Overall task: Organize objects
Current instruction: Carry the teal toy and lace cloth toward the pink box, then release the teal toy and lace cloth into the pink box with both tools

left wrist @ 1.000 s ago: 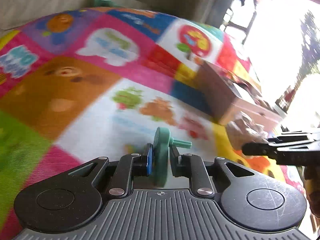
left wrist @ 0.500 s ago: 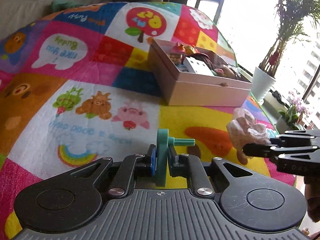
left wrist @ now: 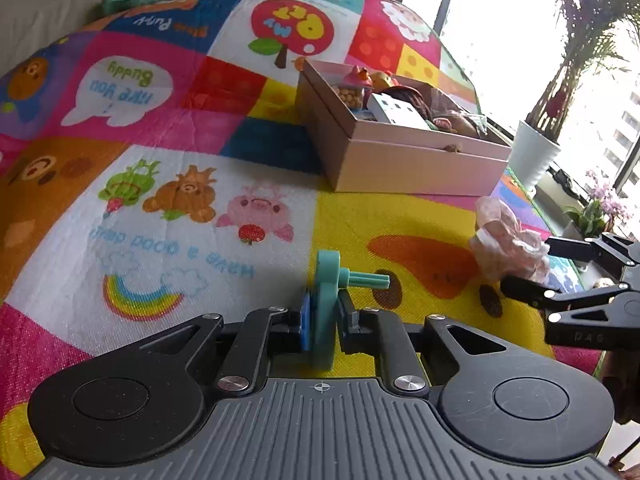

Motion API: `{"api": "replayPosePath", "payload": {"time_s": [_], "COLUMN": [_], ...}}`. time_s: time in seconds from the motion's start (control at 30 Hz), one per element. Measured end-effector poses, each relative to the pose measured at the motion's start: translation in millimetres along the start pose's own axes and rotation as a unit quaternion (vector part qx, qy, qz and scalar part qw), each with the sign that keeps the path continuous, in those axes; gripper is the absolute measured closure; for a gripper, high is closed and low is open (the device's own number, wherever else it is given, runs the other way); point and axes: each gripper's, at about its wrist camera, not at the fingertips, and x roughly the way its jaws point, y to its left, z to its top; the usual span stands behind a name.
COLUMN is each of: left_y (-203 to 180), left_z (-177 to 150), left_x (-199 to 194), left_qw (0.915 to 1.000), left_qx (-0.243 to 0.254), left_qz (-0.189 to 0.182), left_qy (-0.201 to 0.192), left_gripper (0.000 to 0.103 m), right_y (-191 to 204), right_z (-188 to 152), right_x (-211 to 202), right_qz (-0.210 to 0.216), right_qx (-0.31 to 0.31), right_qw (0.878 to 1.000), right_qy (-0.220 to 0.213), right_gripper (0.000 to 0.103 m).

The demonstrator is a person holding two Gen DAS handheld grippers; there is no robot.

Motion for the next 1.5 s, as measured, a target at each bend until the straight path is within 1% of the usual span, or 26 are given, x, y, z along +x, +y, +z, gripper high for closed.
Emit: {"api": "replayPosePath", "payload": {"time_s": [0.03, 0.1, 0.13, 0.17, 0.2, 0.3, 0.33, 0.37, 0.43, 0.5, 0.63, 0.73, 0.83, 0.93, 1.03, 1.1, 1.17, 1.23, 1.27, 1.33, 1.37, 1.4, 1.43, 1.5], "left_y": [0, 0, 1, 2, 2, 3, 2, 1, -2, -2, 7, 5, 0, -10, -25, -33, -43, -55, -62, -71, -75, -76, -76, -70], "left_z": [-1, -1, -1, -2, -3, -6, -7, -8, -9, -8, -2, 9, 34, 68, 105, 126, 145, 160, 165, 171, 173, 172, 170, 165], "left_x": [0, -1, -1, -1, -2, -3, -3, -3, -3, -3, -3, -4, -6, -5, 6, 20, 39, 62, 74, 93, 102, 107, 108, 104], "left_qw": [1.0000, 1.0000, 1.0000, 1.0000, 1.0000, 0.9998, 0.9998, 0.9997, 0.9995, 0.9996, 0.9997, 0.9994, 0.9981, 0.9955, 0.9915, 0.9894, 0.9889, 0.9870, 0.9868, 0.9872, 0.9883, 0.9897, 0.9904, 0.9888], "left_qx": [0.000, 0.000, 0.000, 0.001, 0.001, 0.002, 0.005, 0.012, 0.023, 0.018, -0.018, -0.016, -0.016, -0.005, 0.004, -0.008, -0.026, -0.040, -0.045, -0.052, -0.052, -0.053, -0.059, -0.065], "left_qz": [-0.001, -0.002, -0.003, -0.004, -0.005, -0.007, -0.006, -0.003, 0.002, 0.003, -0.010, -0.015, -0.035, -0.047, -0.061, -0.073, -0.094, -0.132, -0.142, -0.146, -0.141, -0.130, -0.122, -0.125], "left_qy": [-0.001, -0.004, -0.005, -0.006, -0.008, -0.016, -0.019, -0.021, -0.023, -0.023, -0.017, -0.027, -0.049, -0.081, -0.115, -0.125, -0.112, -0.082, -0.064, -0.039, -0.029, -0.025, -0.030, -0.047], "left_gripper": [0.087, 0.087, 0.087, 0.087, 0.087, 0.087, 0.087, 0.087, 0.087, 0.087, 0.088, 0.089, 0.089, 0.089, 0.089, 0.089, 0.089, 0.089, 0.089, 0.086, 0.083, 0.083, 0.083, 0.083], "right_y": [-3, -11, -13, -12, -11, -6, -4, -1, 5, 8, 3, -3, -3, -2, -4, -5, -6, -6, -6, -6, -7, -7, -8, -9], "right_z": [1, 6, 9, 11, 13, 19, 21, 22, 25, 27, 26, 24, 23, 22, 22, 22, 21, 21, 21, 21, 21, 20, 20, 20], "right_x": [-2, -6, -8, -9, -9, -1, 4, 9, 20, 27, 34, 32, 31, 30, 30, 30, 30, 29, 30, 29, 29, 29, 28, 27], "right_qz": [0.017, 0.079, 0.100, 0.107, 0.104, 0.084, 0.079, 0.076, 0.072, 0.074, 0.081, 0.087, 0.089, 0.090, 0.092, 0.093, 0.092, 0.092, 0.091, 0.091, 0.091, 0.090, 0.090, 0.091], "right_qx": [0.010, 0.048, 0.062, 0.067, 0.070, 0.077, 0.076, 0.072, 0.059, 0.066, 0.089, 0.108, 0.111, 0.109, 0.112, 0.114, 0.116, 0.116, 0.116, 0.118, 0.120, 0.122, 0.124, 0.126], "right_qw": [1.000, 0.996, 0.993, 0.992, 0.992, 0.993, 0.994, 0.994, 0.996, 0.995, 0.992, 0.990, 0.989, 0.989, 0.989, 0.988, 0.988, 0.988, 0.988, 0.988, 0.988, 0.987, 0.987, 0.986], "right_qy": [-0.001, 0.003, 0.001, -0.004, -0.013, -0.025, -0.024, -0.021, -0.007, -0.009, -0.022, -0.028, -0.033, -0.037, -0.039, -0.041, -0.042, -0.043, -0.043, -0.044, -0.045, -0.048, -0.050, -0.054], "right_gripper": [0.021, 0.020, 0.020, 0.020, 0.020, 0.021, 0.026, 0.041, 0.059, 0.060, 0.061, 0.061, 0.061, 0.061, 0.061, 0.061, 0.060, 0.060, 0.060, 0.059, 0.056, 0.055, 0.055, 0.055]}}
